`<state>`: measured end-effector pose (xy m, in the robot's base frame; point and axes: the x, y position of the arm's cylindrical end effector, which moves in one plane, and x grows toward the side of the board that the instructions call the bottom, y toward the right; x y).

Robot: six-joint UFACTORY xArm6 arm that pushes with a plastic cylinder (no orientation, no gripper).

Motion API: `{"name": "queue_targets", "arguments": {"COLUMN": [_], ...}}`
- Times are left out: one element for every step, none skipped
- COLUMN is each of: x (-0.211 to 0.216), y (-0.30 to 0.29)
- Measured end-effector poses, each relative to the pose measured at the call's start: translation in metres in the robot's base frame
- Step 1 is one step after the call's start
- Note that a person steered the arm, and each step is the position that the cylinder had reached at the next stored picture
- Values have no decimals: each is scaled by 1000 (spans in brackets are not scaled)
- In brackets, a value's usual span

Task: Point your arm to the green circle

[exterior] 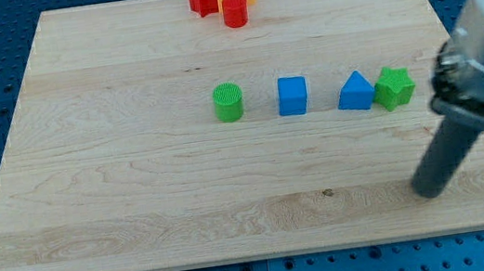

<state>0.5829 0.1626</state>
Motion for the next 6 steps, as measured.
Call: {"name": "queue_targets", "arguments": {"x": [-3, -43, -107, -177, -221, -219], "y": [-80, -168, -245, -295, -233, -181]}}
